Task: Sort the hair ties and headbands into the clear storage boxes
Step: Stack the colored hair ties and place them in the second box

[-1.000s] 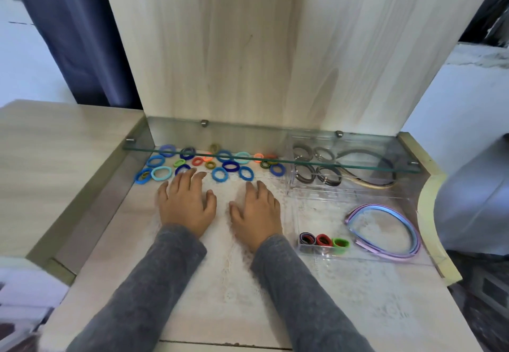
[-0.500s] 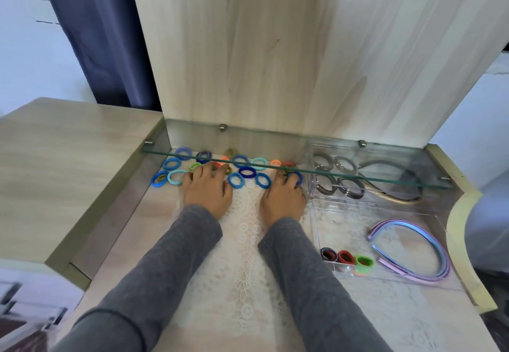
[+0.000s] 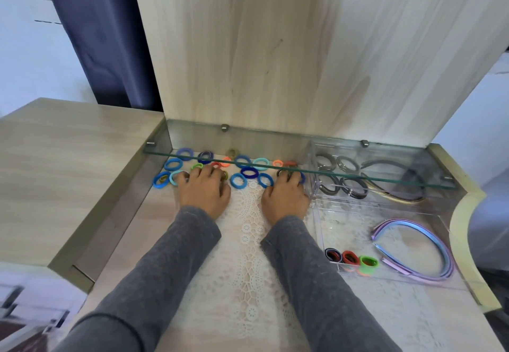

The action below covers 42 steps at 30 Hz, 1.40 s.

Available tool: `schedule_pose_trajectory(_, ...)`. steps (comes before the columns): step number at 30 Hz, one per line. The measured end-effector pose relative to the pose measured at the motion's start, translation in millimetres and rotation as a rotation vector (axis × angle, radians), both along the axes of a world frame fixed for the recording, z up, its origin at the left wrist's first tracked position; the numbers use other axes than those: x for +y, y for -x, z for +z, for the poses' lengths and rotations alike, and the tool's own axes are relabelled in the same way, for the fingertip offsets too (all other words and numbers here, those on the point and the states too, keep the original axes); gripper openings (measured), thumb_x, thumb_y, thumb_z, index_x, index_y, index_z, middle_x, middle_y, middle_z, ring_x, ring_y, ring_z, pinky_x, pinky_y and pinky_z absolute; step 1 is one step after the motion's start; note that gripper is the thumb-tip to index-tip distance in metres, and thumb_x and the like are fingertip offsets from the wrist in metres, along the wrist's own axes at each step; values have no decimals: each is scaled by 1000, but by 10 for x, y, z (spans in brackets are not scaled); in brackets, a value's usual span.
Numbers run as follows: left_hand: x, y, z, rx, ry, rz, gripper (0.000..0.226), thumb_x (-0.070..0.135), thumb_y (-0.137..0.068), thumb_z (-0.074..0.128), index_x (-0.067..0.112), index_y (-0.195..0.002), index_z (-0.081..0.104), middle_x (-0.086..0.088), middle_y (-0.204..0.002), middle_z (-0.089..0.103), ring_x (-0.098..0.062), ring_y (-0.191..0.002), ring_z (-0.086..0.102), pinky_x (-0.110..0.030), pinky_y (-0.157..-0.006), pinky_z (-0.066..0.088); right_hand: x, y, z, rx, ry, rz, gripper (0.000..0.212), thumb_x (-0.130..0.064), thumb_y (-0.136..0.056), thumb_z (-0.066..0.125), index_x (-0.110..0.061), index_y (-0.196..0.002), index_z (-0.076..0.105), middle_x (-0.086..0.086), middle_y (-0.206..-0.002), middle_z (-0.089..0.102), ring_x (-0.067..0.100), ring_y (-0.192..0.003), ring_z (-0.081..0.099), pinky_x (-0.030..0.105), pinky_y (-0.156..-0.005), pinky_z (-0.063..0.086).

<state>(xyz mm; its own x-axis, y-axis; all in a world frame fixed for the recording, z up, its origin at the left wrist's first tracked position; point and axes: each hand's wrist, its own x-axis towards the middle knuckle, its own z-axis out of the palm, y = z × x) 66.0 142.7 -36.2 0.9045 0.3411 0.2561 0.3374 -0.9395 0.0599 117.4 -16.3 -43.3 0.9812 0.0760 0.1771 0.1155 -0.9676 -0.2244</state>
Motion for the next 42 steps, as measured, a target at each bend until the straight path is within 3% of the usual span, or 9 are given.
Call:
schedule_pose_trajectory(7, 18, 234, -74, -88, 0, -51, 27, 48, -93, 45, 33, -102, 64, 16, -110, 64, -12, -107, 52, -39, -88, 21, -27, 7, -56, -61, -39, 33, 37, -32, -95, 36, -10, -123, 47, 14, -129, 46, 29, -103, 56, 41, -80, 49)
schedule_pose_trajectory(12, -34, 399, -64, -140, 165, -198, 12, 42, -91, 55, 36, -93, 65, 22, -101, 65, -6, -104, 55, -36, -89, 21, -62, -9, -91, -64, -78, 33, 28, -23, -95, 41, -12, -119, 51, 17, -130, 46, 32, -98, 58, 42, -81, 47)
schedule_pose_trajectory(17, -130, 554, -74, -140, 203, -336, 12, 43, -89, 57, 39, -94, 67, 27, -101, 65, 0, -106, 54, -34, -91, 19, -32, 157, -111, -172, -279, 73, 18, -12, -89, 53, -9, -105, 61, 15, -107, 57, 35, -81, 58, 42, -69, 49)
schedule_pose_trajectory(21, -148, 616, -147, -145, 245, -403, 19, 49, -86, 50, 41, -93, 66, 30, -101, 65, -2, -111, 55, -34, -93, 17, -55, 315, -166, -301, -408, 155, 12, -14, -86, 59, -12, -97, 64, 7, -97, 60, 26, -75, 59, 37, -62, 51)
schedule_pose_trajectory(26, -153, 624, -191, -208, 306, -390, 27, 54, -87, 42, 40, -96, 63, 29, -106, 62, 5, -110, 52, -30, -97, 15, -99, 417, -225, -299, -456, 346, 9, -14, -87, 57, -14, -95, 62, 2, -96, 60, 21, -82, 56, 42, -69, 50)
schedule_pose_trajectory(31, -152, 624, -206, -332, 356, -253, 27, 41, -87, 39, 36, -100, 63, 22, -102, 63, 1, -101, 56, -32, -95, 26, -134, 520, -169, -223, -384, 539, 10, -23, -87, 52, -22, -94, 59, -8, -95, 57, 14, -84, 49, 35, -74, 43)
schedule_pose_trajectory(37, -126, 613, -256, -333, 349, -90, 28, 13, -80, 59, 28, -104, 64, 12, -108, 64, -11, -103, 58, -37, -96, 31, -124, 603, -106, -203, -269, 638, 12, -26, -82, 50, -20, -88, 59, -9, -91, 56, 13, -84, 47, 33, -73, 42)
schedule_pose_trajectory(42, -144, 615, -234, -309, 324, -70, 31, 10, -78, 61, 26, -104, 64, 10, -109, 64, -12, -106, 58, -39, -97, 33, -121, 623, -71, -203, -228, 640, 16, -30, -80, 46, -21, -86, 59, -11, -89, 57, 13, -84, 47, 32, -72, 40)
